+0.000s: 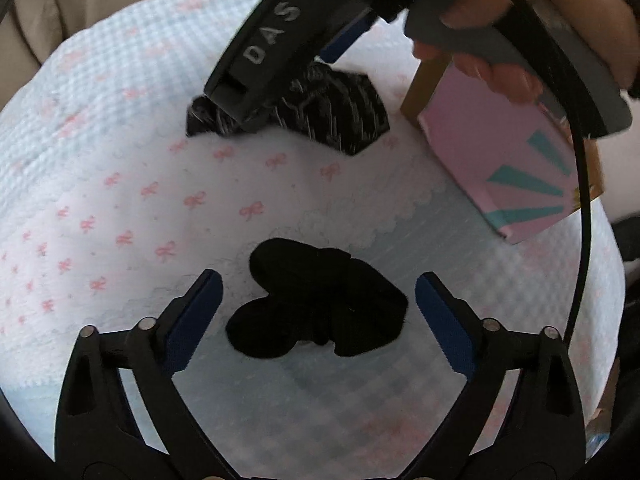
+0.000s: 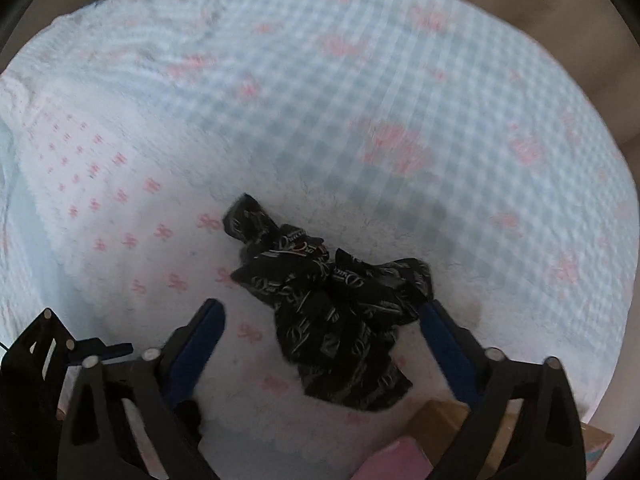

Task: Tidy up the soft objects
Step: 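Grasp the black patterned cloth with the right tool while the left grasps the black socks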

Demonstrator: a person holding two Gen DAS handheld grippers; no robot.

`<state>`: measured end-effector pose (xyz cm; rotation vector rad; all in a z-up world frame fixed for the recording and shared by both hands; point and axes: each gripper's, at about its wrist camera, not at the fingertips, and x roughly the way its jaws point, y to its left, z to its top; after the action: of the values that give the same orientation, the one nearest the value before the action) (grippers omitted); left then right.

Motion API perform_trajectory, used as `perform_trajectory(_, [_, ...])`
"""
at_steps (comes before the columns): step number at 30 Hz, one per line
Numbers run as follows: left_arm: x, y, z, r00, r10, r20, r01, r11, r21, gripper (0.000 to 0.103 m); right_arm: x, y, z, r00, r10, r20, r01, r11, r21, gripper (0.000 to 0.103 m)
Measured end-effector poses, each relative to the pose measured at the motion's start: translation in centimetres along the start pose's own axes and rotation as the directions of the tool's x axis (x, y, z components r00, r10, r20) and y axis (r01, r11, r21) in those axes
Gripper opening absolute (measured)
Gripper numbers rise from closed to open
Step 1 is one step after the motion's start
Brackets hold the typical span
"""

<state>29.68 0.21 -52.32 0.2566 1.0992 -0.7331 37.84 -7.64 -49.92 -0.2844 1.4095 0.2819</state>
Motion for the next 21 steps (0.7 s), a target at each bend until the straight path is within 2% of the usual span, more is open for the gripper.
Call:
perform_trajectory(3, [1.2,0.2,-0.3,0.999,0.01,-0.036,-0.01,1.0,0.003,0.072,1.3,-0.4,0.0,1.0,0.009,-0.022,-0.009,1.0,0.016,0.087])
perform_trajectory(4, [1.3,0.1,-0.4,0.999,0.021,-0.036,-0.02,1.0,0.01,0.07,1.6,-0.6,0.0,1.0,0.012,-0.025,-0.011,1.0,0.022,0.085])
perform_trajectory(5, [1.2,0.1,-0.5,0.999,0.024,-0.031,-0.023,1.0,0.018,0.068,1.9,-0.8,-0.2,0.999,0.02,-0.029,-0.019,0.999,0.029,0.078])
perform_trajectory(6, [1.1,0.1,-0.5,0.999,0.019,-0.031,-0.019,1.0,0.019,0.06,2.2,-0.9,-0.3,0.999,0.025,-0.034,-0.024,0.999,0.032,0.07])
perform_trajectory(8, [0.9,0.2,-0.6,0.999,0.009,-0.033,-0.009,1.0,0.016,0.049,2.4,-1.0,-0.7,0.999,0.024,-0.035,-0.023,0.999,0.033,0.066])
perform_trajectory(10, [0.8,0.3,-0.6,0.999,0.002,-0.037,-0.001,1.0,0.01,0.03,2.3,-1.0,-1.1,1.0,0.021,-0.023,-0.02,0.999,0.028,0.06])
perform_trajectory(11, [0.7,0.3,-0.6,0.999,0.016,-0.042,-0.015,1.0,0.009,0.026,2.2,-0.8,-1.4,1.0,0.017,-0.017,-0.016,0.999,0.028,0.056])
perform_trajectory(15, [0.5,1.2,-0.5,0.999,0.008,-0.054,-0.011,0.999,-0.044,0.02,1.5,-0.5,-2.4,1.0,0.015,0.016,-0.015,0.999,0.032,0.037])
perform_trajectory(18, [0.0,1.8,-0.5,0.998,0.014,-0.054,-0.018,0.997,-0.074,0.019,0.6,-0.1,-2.8,0.999,0.014,0.038,-0.015,0.999,0.035,0.032])
perform_trajectory(21, [-1.0,2.3,-0.6,0.999,0.023,-0.044,-0.027,0.996,-0.089,0.019,-1.1,0.4,-3.0,0.998,0.011,0.058,-0.014,0.999,0.043,0.031])
